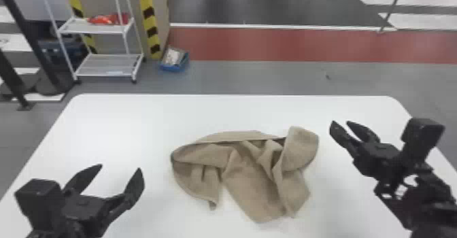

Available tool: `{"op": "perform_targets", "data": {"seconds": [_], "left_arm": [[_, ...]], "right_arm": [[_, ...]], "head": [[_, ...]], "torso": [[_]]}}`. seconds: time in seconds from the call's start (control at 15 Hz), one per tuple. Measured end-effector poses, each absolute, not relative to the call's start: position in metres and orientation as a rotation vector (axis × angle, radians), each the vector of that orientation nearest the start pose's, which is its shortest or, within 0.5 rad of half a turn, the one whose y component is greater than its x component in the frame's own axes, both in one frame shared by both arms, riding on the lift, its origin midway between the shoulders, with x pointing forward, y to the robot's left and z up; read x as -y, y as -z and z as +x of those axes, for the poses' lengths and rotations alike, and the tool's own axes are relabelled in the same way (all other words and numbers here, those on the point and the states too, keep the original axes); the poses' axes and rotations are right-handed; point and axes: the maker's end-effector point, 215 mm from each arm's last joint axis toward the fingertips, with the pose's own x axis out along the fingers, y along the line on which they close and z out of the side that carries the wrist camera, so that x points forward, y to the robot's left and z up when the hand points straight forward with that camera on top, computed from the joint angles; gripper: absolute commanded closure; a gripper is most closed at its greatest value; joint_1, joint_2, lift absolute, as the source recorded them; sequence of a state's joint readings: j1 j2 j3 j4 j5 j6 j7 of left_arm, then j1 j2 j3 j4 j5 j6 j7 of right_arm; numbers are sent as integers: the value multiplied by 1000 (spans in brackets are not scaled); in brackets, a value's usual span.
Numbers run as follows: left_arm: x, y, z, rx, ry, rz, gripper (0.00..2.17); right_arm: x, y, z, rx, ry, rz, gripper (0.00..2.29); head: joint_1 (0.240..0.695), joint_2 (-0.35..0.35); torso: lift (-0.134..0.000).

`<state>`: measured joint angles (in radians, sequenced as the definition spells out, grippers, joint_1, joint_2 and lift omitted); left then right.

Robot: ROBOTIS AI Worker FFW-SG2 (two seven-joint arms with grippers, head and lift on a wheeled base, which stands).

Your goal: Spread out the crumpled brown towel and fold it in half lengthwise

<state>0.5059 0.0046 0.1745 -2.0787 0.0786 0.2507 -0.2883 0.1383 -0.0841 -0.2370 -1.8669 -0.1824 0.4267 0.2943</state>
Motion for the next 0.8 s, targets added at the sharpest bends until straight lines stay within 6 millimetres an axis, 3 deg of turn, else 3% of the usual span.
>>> {"op": "perform_targets", "data": {"seconds": [0.13, 0.27, 0.4, 0.53, 0.8], "left_arm": [[-260, 395, 433, -243, 137, -47, 83], [-259, 396, 433, -244, 138, -48, 83], [-259, 395, 434, -243, 139, -49, 83], [-261, 397, 433, -246, 135, -50, 83], [-262, 400, 433, -250, 133, -51, 83]], "right_arm": [[326, 360, 537, -226, -84, 101, 83], [314, 351, 528, -222, -155, 41, 107], [269, 343, 509, -226, -306, -80, 151], [223, 348, 483, -253, -445, -214, 161], [167, 368, 434, -326, -580, -234, 194]], "head": [[695, -68], [695, -68], [695, -30], [695, 21], [695, 115]], "torso": [[-124], [-124], [-124], [-124], [-124]]}}
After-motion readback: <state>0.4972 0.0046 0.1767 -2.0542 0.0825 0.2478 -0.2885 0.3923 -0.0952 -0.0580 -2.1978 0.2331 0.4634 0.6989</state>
